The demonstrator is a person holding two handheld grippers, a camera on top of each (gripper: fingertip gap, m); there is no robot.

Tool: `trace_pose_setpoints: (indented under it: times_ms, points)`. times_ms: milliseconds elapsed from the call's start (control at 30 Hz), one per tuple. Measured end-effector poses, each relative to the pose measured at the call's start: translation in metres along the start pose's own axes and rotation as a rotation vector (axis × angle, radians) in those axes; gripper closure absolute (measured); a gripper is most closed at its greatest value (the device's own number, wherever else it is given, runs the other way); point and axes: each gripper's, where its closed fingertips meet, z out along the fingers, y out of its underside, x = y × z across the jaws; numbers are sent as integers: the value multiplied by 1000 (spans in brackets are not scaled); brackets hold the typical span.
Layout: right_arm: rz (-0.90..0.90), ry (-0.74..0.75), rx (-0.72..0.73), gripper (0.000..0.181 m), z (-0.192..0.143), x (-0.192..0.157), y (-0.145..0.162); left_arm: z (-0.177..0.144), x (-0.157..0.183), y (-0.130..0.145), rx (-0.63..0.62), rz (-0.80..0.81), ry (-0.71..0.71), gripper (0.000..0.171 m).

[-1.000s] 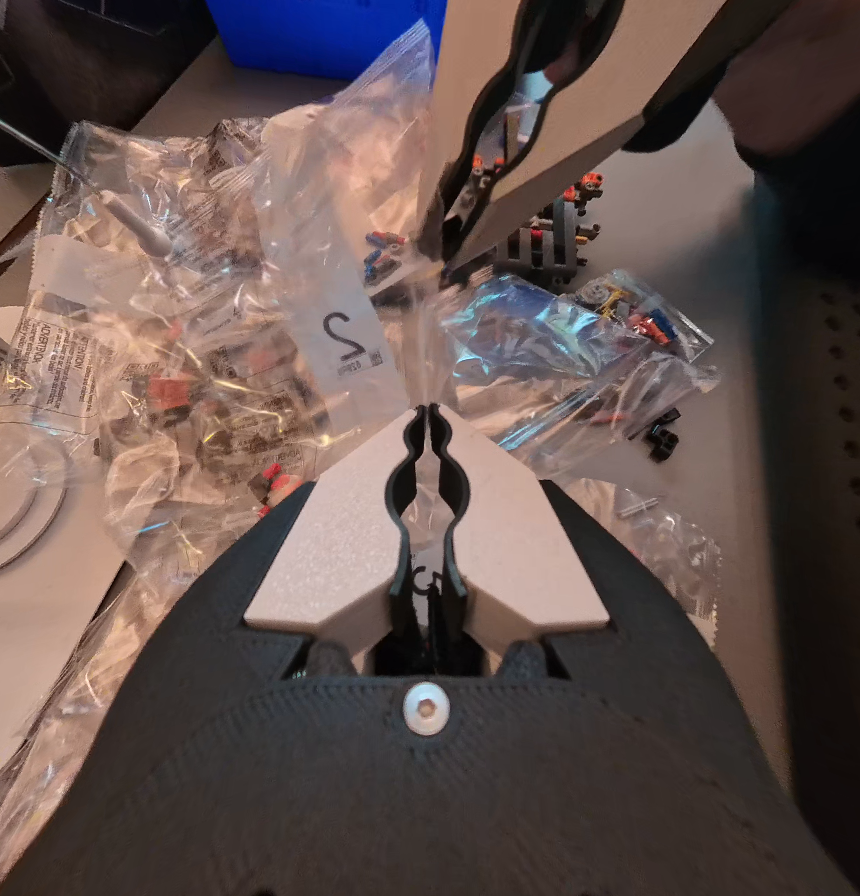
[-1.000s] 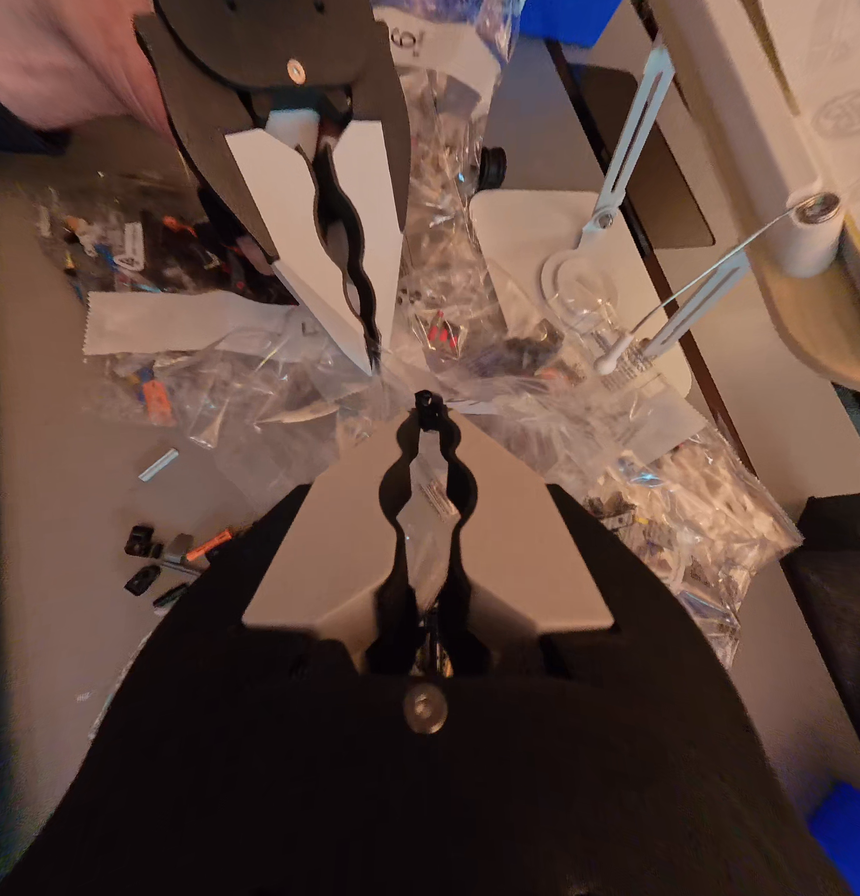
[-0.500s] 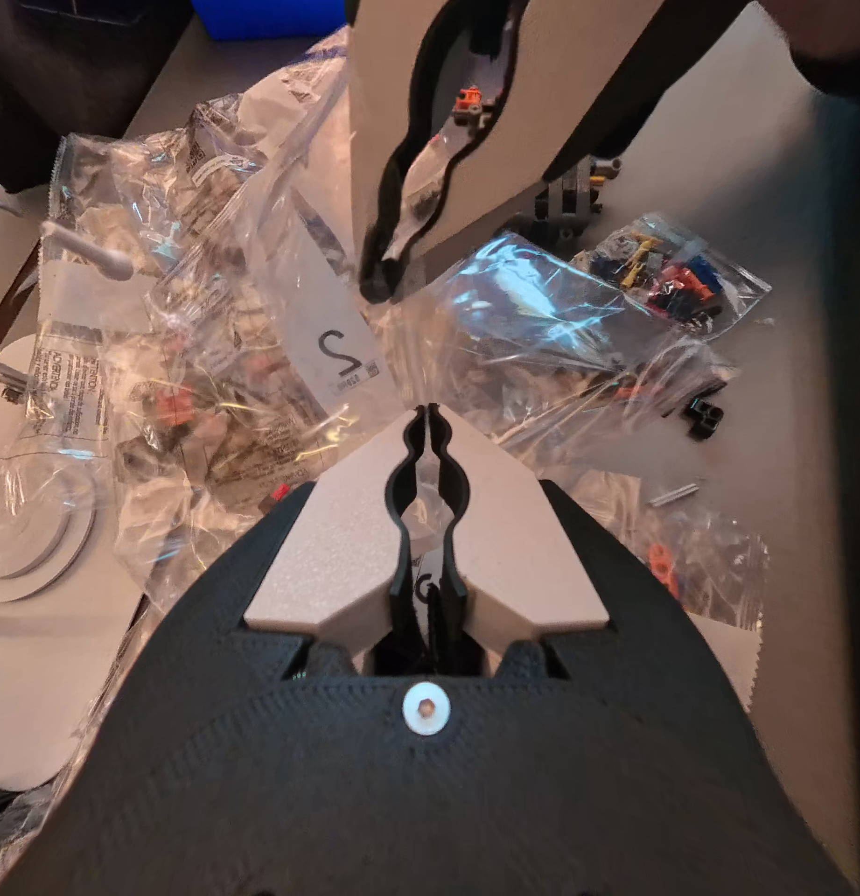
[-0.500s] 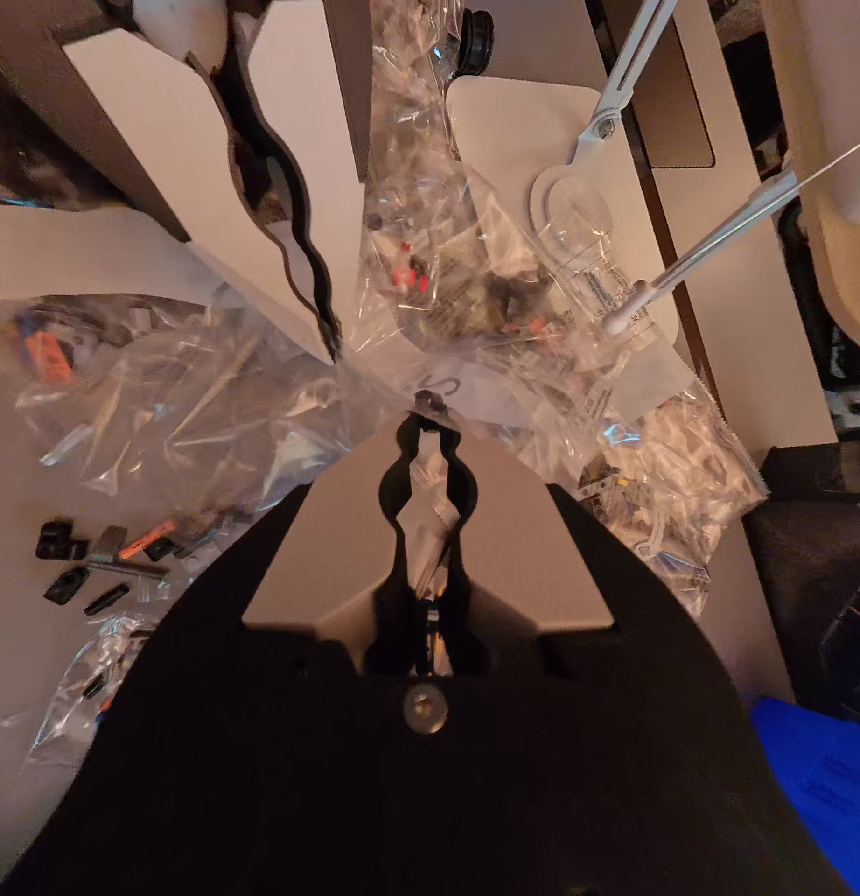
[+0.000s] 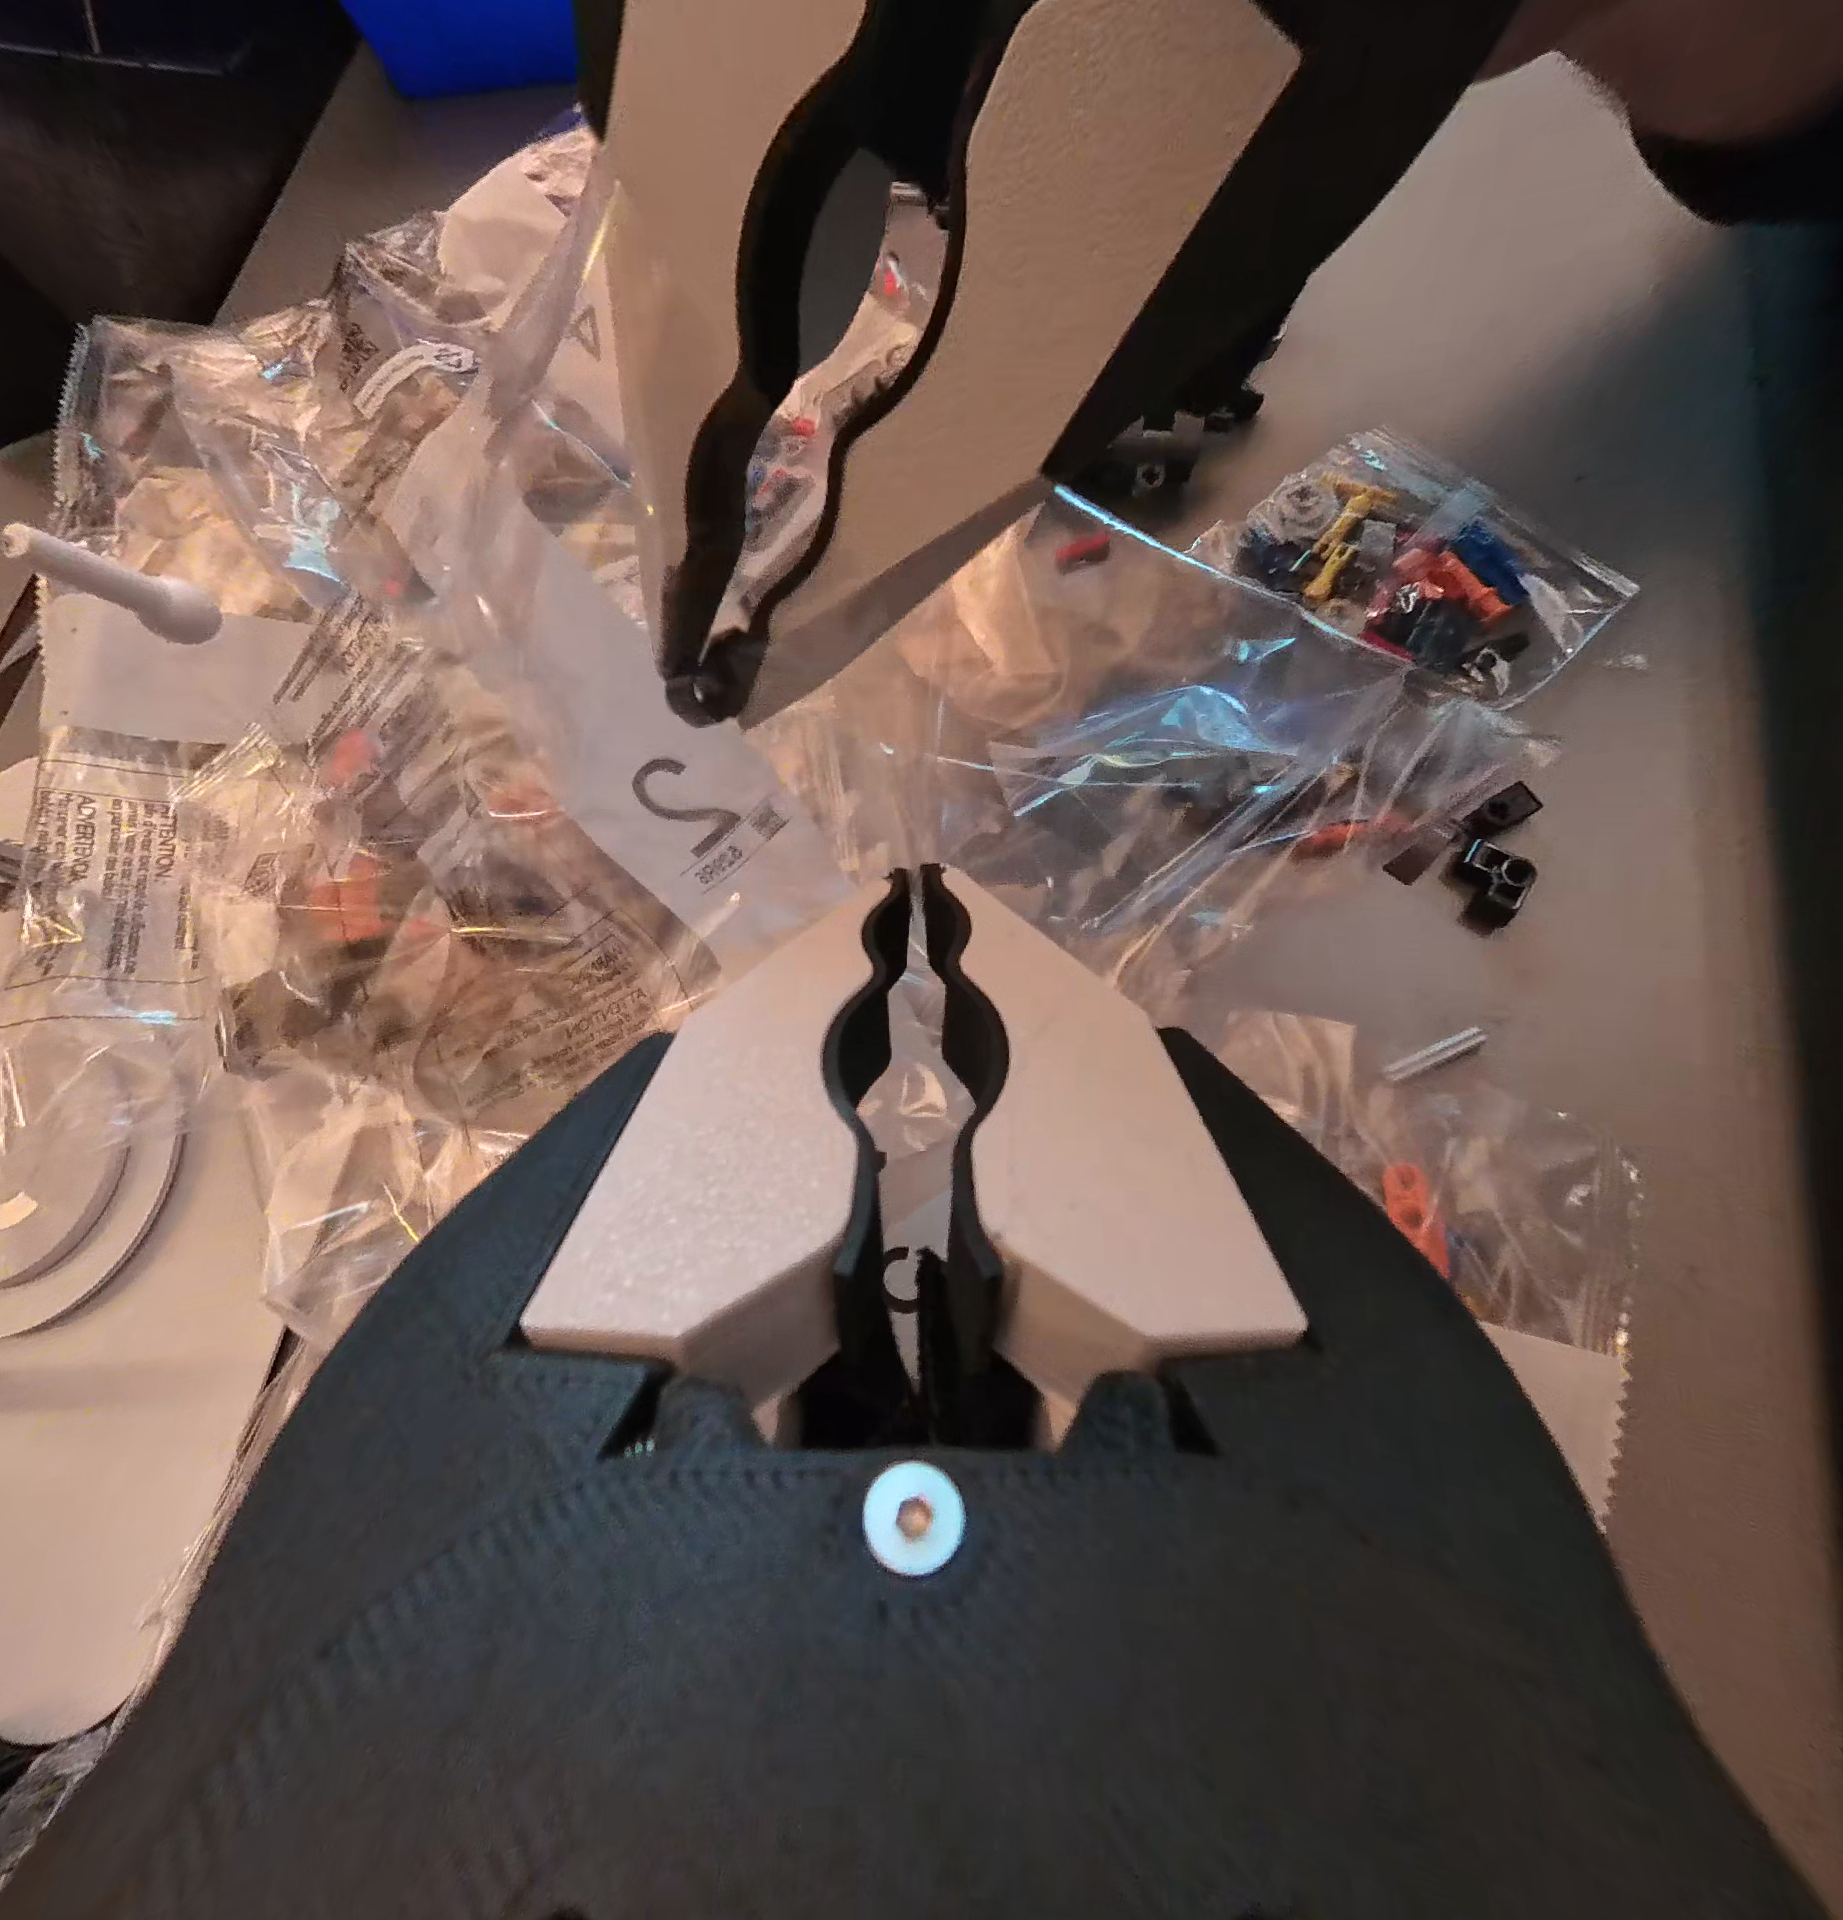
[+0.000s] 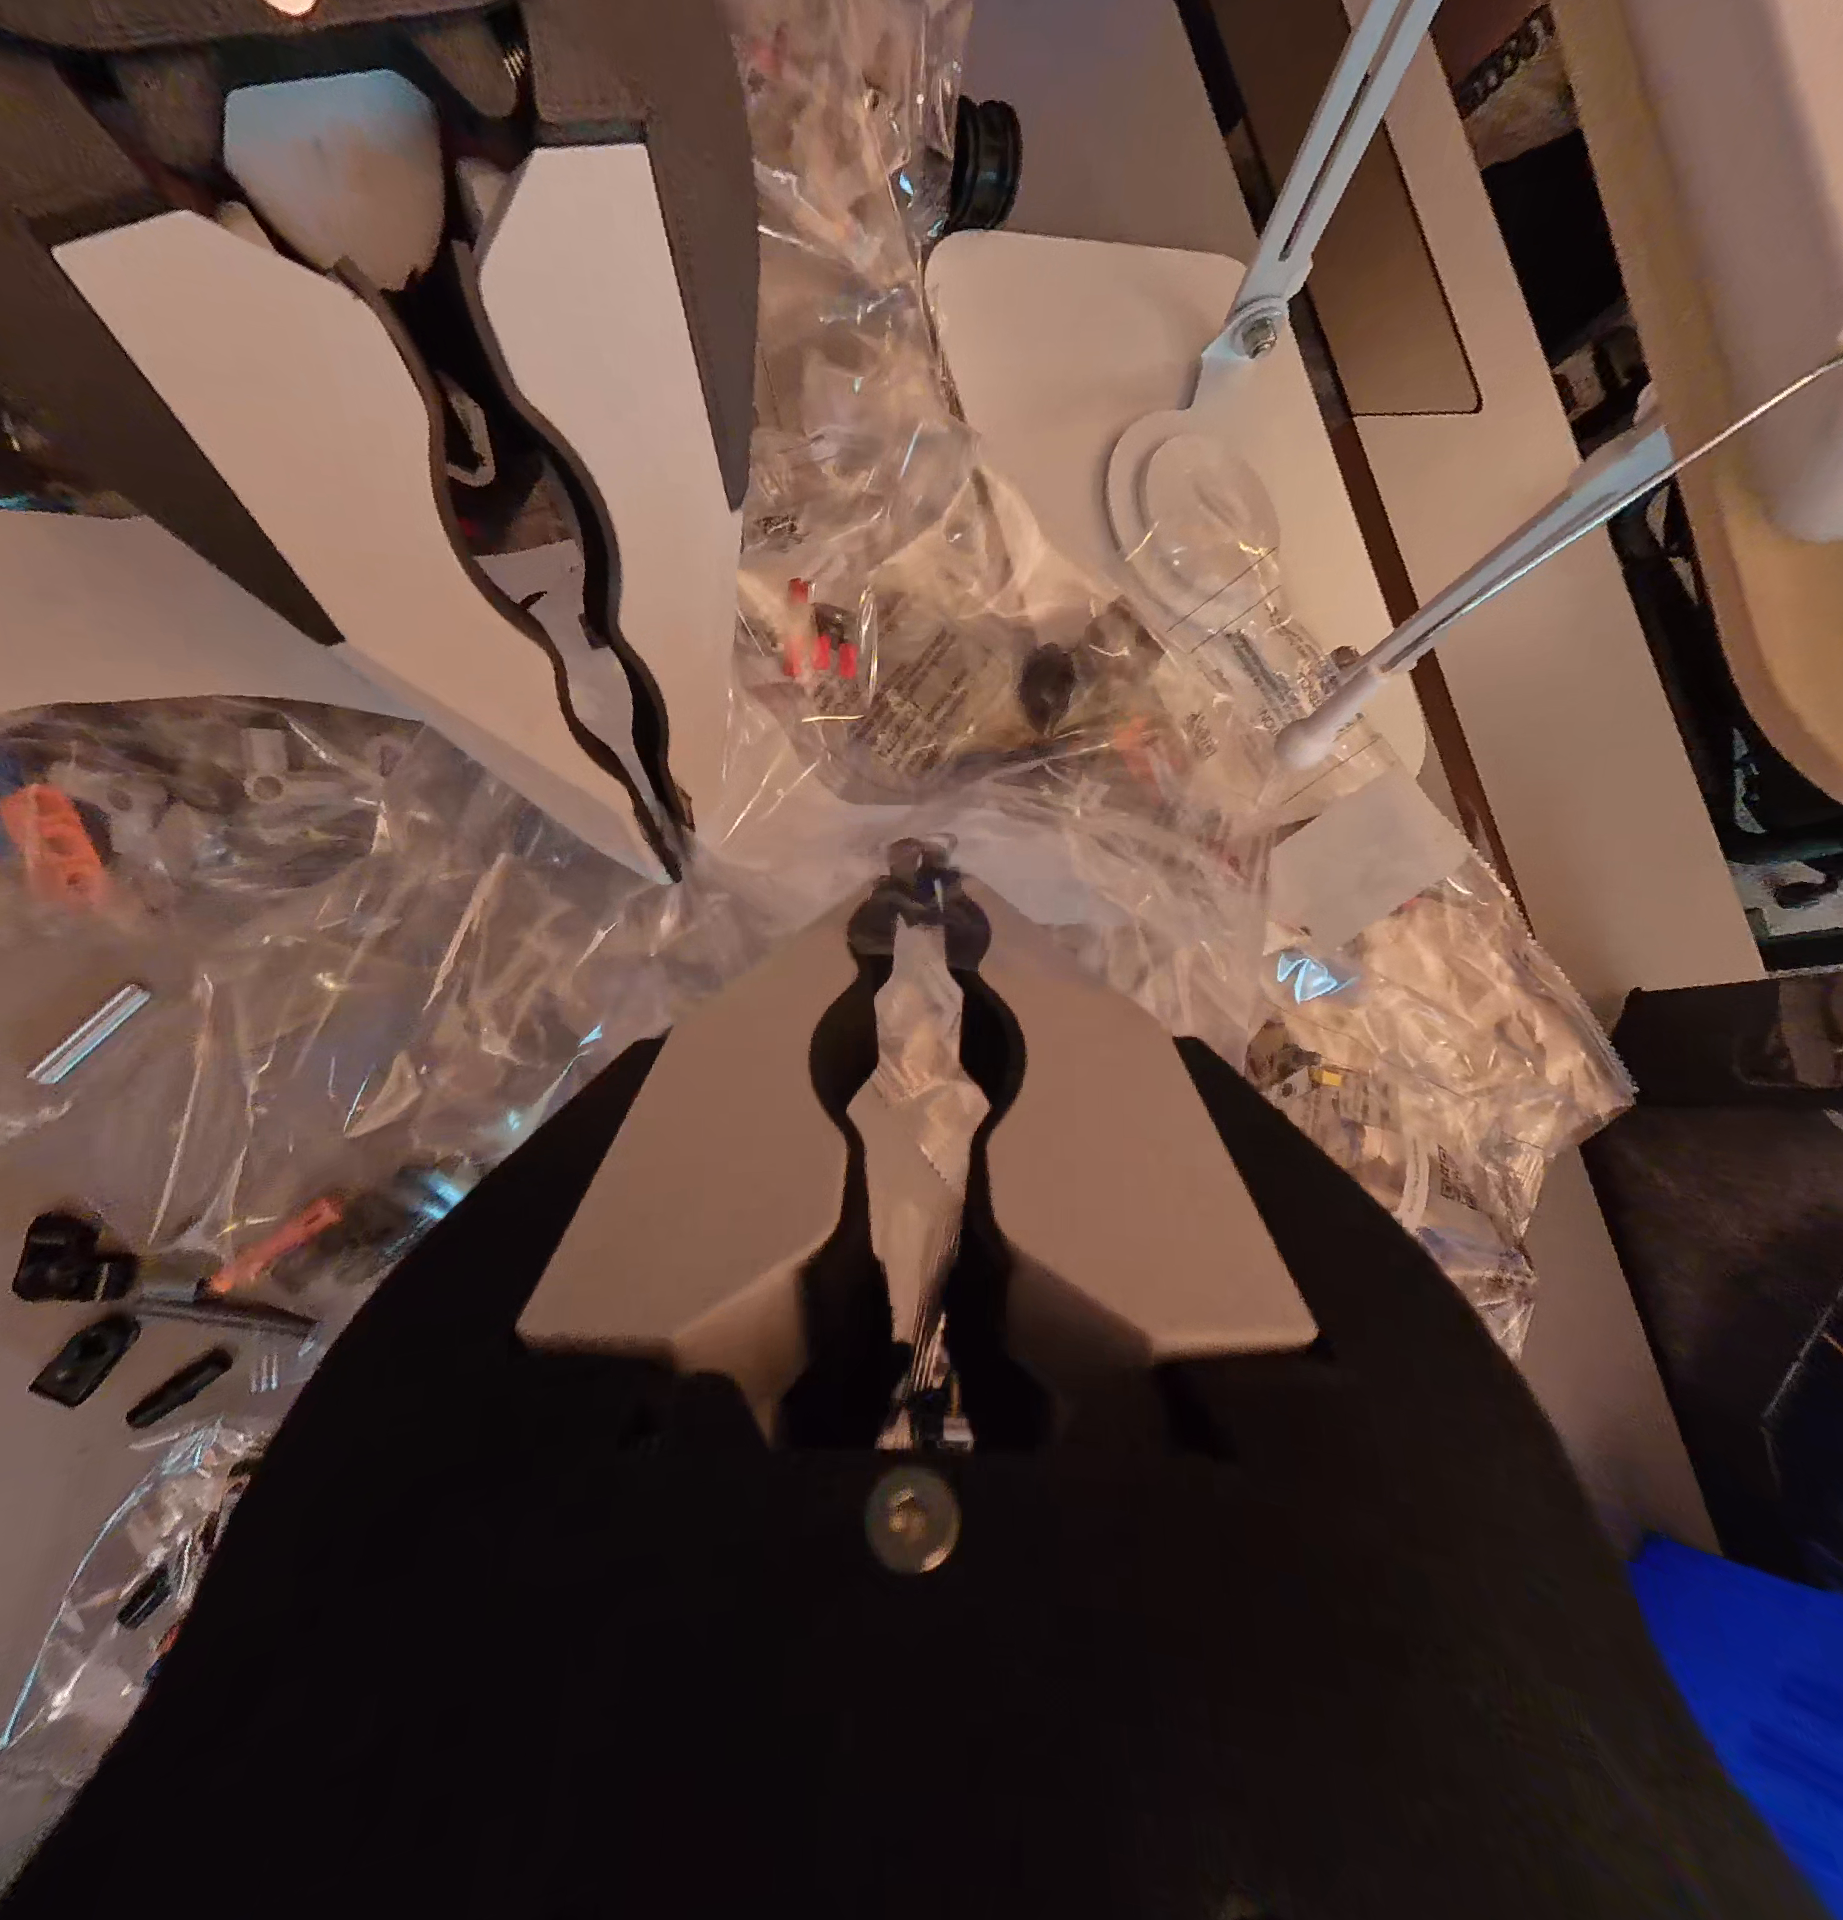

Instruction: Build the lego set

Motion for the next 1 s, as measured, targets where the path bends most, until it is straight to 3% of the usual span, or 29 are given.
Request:
trace_pose_setpoints:
  times_ms: [433,1000]
  points:
    - [45,-23,67,164,-12,6,-4,-7,-2,-5,47,-53,25,171]
    - [-115,-154,63,157,-23,-25,-2,-10,-1,-6,67,-87,54,171]
